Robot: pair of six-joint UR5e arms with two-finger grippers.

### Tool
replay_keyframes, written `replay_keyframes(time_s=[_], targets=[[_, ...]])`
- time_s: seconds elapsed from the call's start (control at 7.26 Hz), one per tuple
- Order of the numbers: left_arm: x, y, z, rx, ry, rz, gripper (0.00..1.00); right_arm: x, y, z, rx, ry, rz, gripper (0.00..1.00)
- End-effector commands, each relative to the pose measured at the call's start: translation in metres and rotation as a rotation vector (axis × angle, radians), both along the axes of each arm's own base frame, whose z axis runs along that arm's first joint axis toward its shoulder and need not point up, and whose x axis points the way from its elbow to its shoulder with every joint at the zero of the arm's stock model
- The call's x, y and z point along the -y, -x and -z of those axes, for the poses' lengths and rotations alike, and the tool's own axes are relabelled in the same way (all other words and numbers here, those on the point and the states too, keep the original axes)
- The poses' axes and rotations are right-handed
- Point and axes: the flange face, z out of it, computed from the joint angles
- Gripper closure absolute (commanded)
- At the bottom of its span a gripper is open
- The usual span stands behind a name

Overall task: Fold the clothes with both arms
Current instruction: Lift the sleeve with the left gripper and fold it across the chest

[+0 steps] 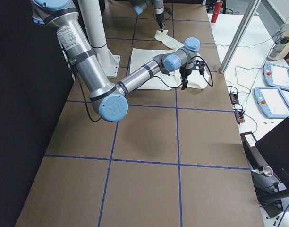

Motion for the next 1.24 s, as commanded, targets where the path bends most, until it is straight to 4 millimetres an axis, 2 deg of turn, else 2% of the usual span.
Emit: replay_keyframes(time_s=[0.0,0.14,0.28,0.55,0.69,0.96,1.1], targets=[[0.067,0.01,0.088,-0.046,-0.057,0.052,1.0,-0.024,-0.022,-0.036,-0.021,0.018,-0.005,0.0],[0.088,0.006,0.134,-0.118,-0.069,0.03,1.0,-0.039,-0.033,-0.052,-0.03,0.027,-0.006,0.0],[0.109,0.005,0.194,-0.183,-0.105,0.02,1.0,-0.046,-0.044,-0.06,-0.032,0.029,-0.01,0.0],[0.135,-0.016,0.298,-0.266,-0.155,0.022,1.0,-0.046,-0.047,-0.063,-0.034,0.033,-0.013,0.0],[0.149,-0.033,0.327,-0.322,-0.133,0.053,1.0,-0.046,-0.046,-0.063,-0.035,0.034,-0.013,0.0],[0.145,-0.119,0.318,-0.419,-0.06,0.017,1.0,-0.045,-0.045,-0.061,-0.035,0.029,-0.013,0.0],[0.149,-0.173,0.329,-0.429,-0.025,0.027,1.0,-0.044,-0.044,-0.058,-0.031,0.026,-0.011,0.0]])
